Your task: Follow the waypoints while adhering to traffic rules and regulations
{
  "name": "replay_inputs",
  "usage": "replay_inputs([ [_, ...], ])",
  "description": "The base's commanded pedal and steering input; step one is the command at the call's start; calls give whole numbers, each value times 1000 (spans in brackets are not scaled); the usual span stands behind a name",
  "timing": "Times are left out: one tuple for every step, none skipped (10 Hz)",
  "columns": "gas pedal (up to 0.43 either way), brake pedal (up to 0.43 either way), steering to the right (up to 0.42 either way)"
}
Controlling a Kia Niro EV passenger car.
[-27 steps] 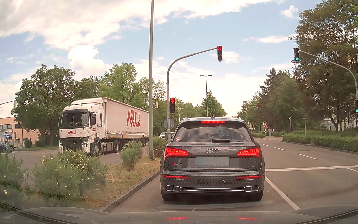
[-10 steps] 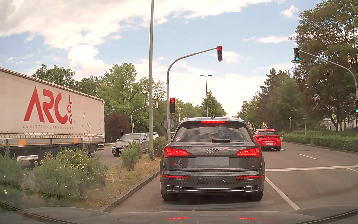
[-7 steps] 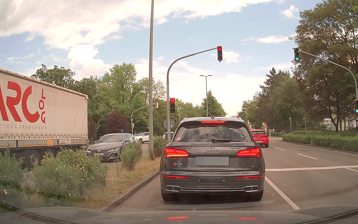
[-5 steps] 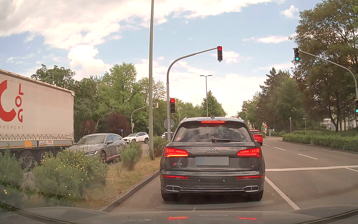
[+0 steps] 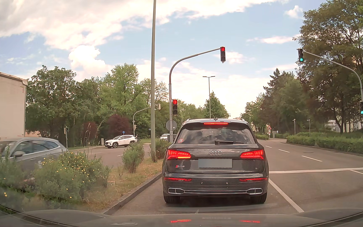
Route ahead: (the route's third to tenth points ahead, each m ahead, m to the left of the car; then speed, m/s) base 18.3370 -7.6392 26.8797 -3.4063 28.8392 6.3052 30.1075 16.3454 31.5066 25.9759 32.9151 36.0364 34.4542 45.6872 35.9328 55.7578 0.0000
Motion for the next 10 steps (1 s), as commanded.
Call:
replay_inputs([
  [0, 500, 30],
  [0, 500, 30],
  [0, 500, 30],
  [0, 500, 30],
  [0, 500, 30],
  [0, 500, 30],
  [0, 500, 30],
  [0, 500, 30],
  [0, 500, 30],
  [0, 500, 30],
])
